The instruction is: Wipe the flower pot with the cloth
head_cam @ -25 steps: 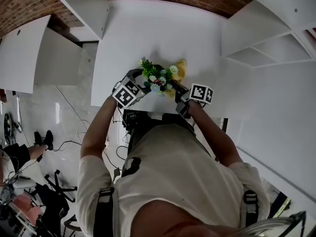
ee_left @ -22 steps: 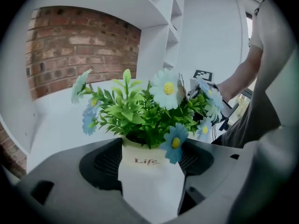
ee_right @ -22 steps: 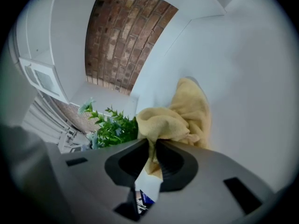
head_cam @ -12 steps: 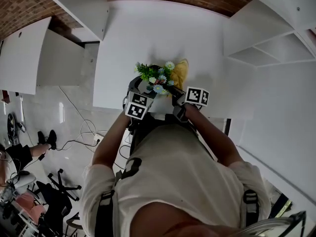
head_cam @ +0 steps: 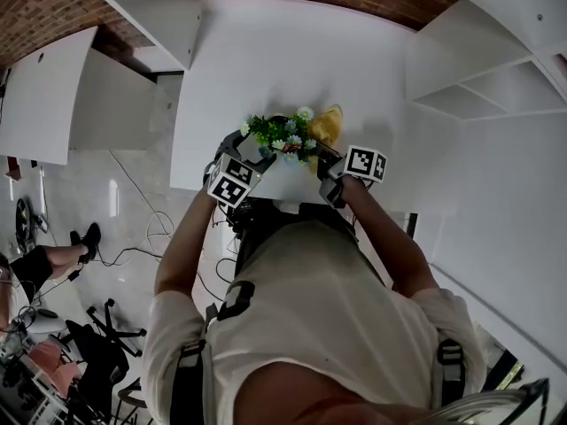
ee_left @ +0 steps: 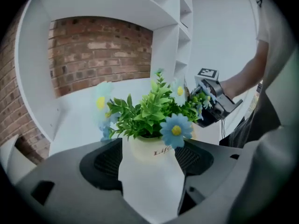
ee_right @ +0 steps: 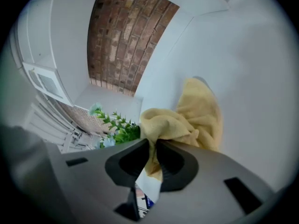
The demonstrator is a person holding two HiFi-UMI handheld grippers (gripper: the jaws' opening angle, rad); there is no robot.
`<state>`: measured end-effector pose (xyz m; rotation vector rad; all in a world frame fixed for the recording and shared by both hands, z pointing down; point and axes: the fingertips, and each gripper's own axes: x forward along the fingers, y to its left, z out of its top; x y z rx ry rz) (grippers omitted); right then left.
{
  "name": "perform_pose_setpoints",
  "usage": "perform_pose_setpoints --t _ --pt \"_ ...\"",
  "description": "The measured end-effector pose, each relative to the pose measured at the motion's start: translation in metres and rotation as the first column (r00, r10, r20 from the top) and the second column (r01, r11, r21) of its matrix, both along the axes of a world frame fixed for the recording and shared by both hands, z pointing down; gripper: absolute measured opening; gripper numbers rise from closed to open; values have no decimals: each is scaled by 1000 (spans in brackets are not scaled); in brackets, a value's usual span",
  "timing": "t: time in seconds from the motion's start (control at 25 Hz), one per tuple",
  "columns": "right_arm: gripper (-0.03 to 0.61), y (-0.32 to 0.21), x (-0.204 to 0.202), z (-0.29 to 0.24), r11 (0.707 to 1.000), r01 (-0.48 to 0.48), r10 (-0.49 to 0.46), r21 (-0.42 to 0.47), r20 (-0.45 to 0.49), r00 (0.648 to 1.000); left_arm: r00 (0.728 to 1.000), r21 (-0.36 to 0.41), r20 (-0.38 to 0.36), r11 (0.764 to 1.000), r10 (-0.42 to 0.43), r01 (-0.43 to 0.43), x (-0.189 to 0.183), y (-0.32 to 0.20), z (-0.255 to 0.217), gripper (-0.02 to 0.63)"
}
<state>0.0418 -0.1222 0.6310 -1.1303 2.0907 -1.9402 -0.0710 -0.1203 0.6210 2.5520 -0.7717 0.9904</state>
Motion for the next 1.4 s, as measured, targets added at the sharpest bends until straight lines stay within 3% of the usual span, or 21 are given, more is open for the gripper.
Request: perform_pose_setpoints --t 0.12,0.24,0.36,0.52,0.64,0.84,1.08,1.28,1.4 --pt "55 -8 -1 -4 1000 16 -15 19 -17 1000 998 0 8 998 60 -60 7 -6 6 336" --pt "55 -9 -5 -1 1000 18 -18 16 -21 1000 999 0 -10 999 53 -53 17 -8 10 336" --pt "55 -6 -8 3 1000 4 -4 4 -12 1000 999 11 -39 1000 -24 24 17 -7 12 334" --pt "54 15 -24 14 997 79 -79 -27 -24 997 981 32 -70 983 -180 183 9 0 11 334" --pt "54 25 -37 21 991 125 -126 -46 -28 992 968 42 -63 968 -244 247 1 5 10 334" --pt "55 25 -35 20 984 175 -177 -38 -56 983 971 26 -32 971 -237 238 -9 8 16 334" --pt "55 -11 -7 -14 997 63 -61 47 -32 998 980 29 -37 980 -198 199 -9 7 15 334" --pt "55 -12 -27 -13 991 123 -121 56 -39 992 973 44 -28 972 -231 232 -5 4 15 334" --pt "55 -8 -32 -6 995 88 -88 40 -15 996 965 53 -20 963 -263 263 -6 3 15 334"
